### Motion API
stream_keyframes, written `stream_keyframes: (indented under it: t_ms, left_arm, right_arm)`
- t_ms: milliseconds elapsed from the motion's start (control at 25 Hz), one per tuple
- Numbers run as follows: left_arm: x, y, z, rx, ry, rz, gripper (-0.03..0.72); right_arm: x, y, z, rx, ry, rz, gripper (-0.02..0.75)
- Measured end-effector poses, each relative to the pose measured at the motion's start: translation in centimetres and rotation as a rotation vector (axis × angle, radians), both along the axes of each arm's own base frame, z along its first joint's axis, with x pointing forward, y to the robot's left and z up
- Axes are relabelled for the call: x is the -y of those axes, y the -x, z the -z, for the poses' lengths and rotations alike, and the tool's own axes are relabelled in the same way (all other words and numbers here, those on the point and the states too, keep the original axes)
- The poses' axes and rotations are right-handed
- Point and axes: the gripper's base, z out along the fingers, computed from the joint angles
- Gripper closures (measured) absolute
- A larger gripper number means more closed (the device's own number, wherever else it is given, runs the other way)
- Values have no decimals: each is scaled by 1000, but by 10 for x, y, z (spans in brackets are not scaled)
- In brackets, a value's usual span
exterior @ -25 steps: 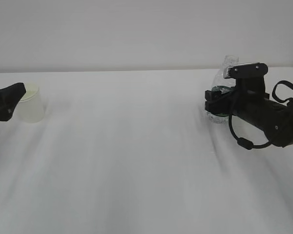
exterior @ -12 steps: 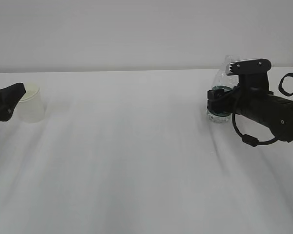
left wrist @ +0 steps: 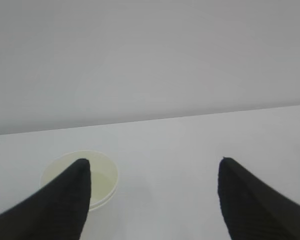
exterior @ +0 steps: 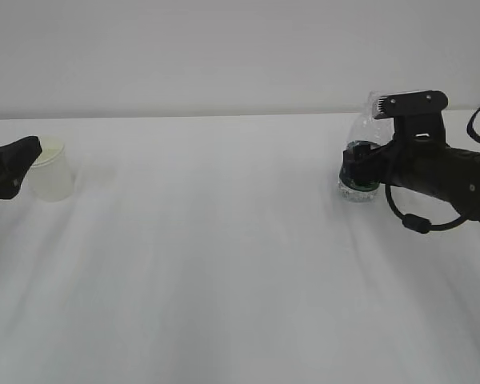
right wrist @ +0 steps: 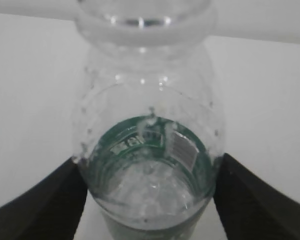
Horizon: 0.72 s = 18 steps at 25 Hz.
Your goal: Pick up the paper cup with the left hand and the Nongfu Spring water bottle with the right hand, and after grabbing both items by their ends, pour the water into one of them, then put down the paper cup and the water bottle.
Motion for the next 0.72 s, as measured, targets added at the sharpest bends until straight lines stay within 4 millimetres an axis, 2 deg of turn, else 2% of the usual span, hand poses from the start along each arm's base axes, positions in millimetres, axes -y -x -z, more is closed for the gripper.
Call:
stream_keyframes:
  t_ms: [280, 720]
  left_arm:
    - [0, 0, 0, -2, -1, 1, 121]
    - [0, 0, -2, 5, -2, 1, 123]
  right_arm:
    - [2, 6, -1, -102, 5, 18, 159]
    - [4, 16, -50, -52, 3, 21, 159]
